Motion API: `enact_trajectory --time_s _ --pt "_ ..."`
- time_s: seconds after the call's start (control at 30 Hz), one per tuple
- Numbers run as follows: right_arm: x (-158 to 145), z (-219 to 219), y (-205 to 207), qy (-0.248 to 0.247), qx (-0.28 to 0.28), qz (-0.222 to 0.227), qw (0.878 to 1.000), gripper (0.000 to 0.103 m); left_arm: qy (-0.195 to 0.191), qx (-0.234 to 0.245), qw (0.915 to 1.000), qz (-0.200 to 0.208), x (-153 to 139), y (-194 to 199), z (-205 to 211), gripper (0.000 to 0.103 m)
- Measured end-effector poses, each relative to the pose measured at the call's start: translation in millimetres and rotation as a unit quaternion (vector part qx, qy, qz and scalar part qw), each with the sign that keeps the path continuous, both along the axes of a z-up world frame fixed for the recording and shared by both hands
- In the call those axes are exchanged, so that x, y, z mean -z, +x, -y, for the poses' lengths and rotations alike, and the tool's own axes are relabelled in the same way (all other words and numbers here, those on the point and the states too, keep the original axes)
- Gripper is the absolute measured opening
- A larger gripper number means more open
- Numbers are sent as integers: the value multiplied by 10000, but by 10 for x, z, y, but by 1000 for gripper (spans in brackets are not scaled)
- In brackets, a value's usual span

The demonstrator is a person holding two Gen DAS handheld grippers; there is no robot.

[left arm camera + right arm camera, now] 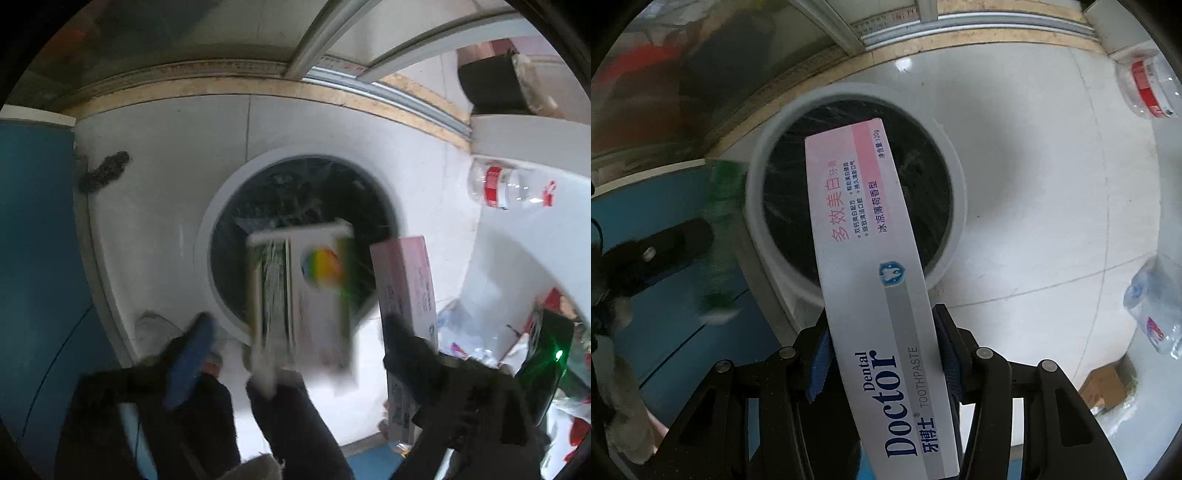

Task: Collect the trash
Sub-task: 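Carry both boxes to the floor bin and open both tools to drop them, then swing both tools back from the bin toward the counter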

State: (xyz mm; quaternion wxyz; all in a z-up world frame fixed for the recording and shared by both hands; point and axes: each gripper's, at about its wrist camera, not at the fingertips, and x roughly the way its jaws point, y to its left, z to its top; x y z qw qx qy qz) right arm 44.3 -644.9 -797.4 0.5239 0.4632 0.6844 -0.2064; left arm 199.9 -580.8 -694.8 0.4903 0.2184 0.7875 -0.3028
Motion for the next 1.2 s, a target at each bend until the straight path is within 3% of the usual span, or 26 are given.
enact_trajectory --time_s 0.03,0.1,0.2,0.3,0.53,0.67,1.0,1.2 --pt "41 -33 18 -76 -8 2 10000 92 10 8 10000 46 59 3 -65 99" --pt "49 -31 0 -223 14 -15 9997 103 85 59 9997 237 162 -4 -114 99" --pt "-32 -45 -61 -563 20 -64 9984 103 90 103 9969 780 114 -4 -229 99" --pt "-194 -29 -59 -991 -88 -146 9949 103 39 299 9860 1639 -58 12 -404 99" --pt "-766 -177 -58 -1585 -287 -44 9869 103 45 252 9765 2138 -572 -12 -664 99" --pt "-1342 -254 -74 -1800 -288 155 9831 103 -41 119 9743 2249 -1020 -49 -774 99" --pt "-3381 -416 -408 -2399 -265 741 9676 103 -662 -81 9661 2496 -2655 -321 -999 99" --pt "-4432 -514 -689 -2668 -224 982 9585 103 -973 -55 9583 2688 -3491 -563 -1146 99"
